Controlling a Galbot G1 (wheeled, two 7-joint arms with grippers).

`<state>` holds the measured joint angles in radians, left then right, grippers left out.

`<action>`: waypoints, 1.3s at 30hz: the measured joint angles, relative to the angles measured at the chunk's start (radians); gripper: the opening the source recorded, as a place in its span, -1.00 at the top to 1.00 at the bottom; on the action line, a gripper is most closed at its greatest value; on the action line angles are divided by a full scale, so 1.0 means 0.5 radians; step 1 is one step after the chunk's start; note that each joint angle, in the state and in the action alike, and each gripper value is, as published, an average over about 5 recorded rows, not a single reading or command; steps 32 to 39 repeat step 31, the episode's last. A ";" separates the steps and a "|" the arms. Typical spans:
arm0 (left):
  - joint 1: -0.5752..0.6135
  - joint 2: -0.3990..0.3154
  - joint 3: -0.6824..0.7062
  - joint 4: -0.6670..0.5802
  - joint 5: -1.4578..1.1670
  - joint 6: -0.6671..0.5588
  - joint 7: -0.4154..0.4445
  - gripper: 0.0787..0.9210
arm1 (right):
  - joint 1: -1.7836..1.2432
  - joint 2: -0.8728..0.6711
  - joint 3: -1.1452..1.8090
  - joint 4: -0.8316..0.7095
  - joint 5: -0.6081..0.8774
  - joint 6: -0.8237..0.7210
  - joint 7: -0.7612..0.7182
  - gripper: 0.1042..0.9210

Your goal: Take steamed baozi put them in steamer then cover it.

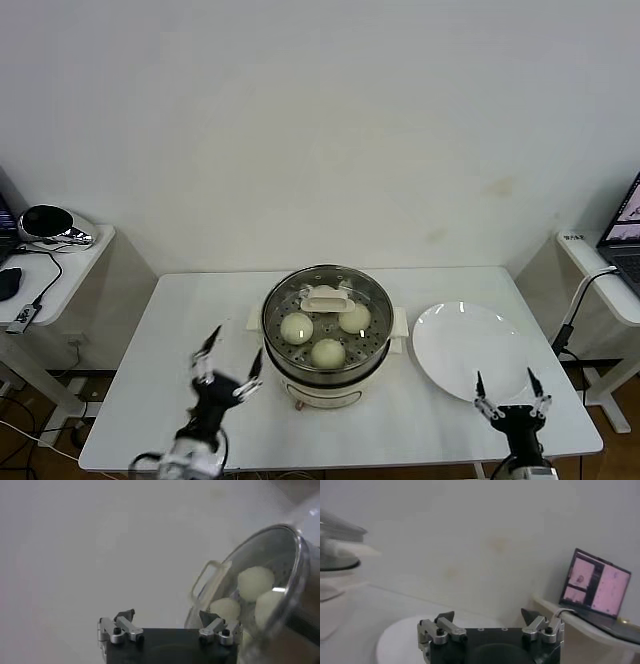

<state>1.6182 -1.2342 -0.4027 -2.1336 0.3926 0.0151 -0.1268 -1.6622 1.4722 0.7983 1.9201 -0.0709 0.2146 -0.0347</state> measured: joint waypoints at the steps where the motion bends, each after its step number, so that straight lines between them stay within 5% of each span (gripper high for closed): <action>1: 0.058 -0.002 -0.043 0.001 -0.123 -0.041 -0.020 -0.77 | -0.010 -0.010 -0.018 0.000 0.014 0.003 -0.011 -0.76; 14: 0.463 -0.016 -0.415 0.148 -1.195 -0.395 -0.081 -0.77 | -0.153 -0.057 -0.179 0.005 0.133 0.029 -0.109 -0.76; 39: 0.589 -0.032 -0.536 0.274 -1.395 -0.519 0.057 -0.77 | -0.221 -0.085 -0.236 0.052 0.200 0.011 -0.106 -0.76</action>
